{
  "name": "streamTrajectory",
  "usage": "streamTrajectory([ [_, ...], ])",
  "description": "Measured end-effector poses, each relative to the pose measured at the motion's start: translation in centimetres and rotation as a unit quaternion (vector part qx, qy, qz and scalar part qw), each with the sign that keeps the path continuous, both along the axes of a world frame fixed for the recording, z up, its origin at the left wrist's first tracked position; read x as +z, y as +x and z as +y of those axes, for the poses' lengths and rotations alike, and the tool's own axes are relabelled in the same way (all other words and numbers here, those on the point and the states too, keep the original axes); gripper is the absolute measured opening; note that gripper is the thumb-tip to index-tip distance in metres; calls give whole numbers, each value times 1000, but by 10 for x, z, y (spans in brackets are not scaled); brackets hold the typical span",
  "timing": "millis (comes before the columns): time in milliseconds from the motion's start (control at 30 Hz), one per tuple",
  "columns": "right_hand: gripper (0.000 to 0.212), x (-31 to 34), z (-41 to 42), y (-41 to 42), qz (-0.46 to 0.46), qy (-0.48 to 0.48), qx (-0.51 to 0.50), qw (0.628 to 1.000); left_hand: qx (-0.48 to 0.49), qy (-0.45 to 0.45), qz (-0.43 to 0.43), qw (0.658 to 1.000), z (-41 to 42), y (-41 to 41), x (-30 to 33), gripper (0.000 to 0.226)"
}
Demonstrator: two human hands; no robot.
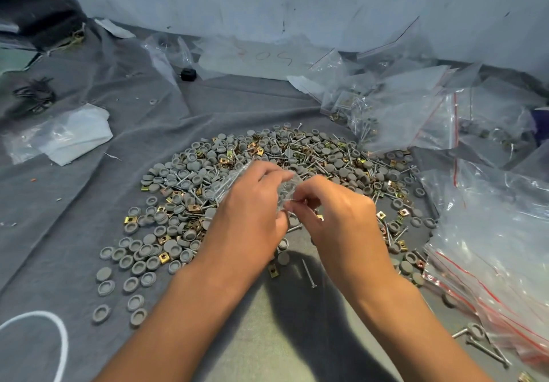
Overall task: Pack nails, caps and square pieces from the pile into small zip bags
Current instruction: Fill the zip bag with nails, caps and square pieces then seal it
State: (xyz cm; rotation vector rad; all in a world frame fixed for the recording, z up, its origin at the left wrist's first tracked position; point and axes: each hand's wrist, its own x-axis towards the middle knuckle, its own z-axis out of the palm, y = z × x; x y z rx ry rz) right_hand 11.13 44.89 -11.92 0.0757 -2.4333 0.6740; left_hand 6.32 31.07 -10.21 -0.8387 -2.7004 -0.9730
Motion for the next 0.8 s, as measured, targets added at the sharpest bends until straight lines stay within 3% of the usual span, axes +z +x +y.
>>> streamTrajectory([
  [333,16,3,4,-1,37,-76,39,996,11,-1,0,1000,-3,-2,2,58],
  [433,18,0,11,2,-65,-48,40,996,28,-5,4,1000,-6,-4,2,55],
  [567,23,-15,12,9,-260,50,97,959,31,-7,7,999,-8,-6,4,55],
  [800,23,-15,5,14,-296,87,94,947,30,-8,7,999,-8,-5,5,53],
])
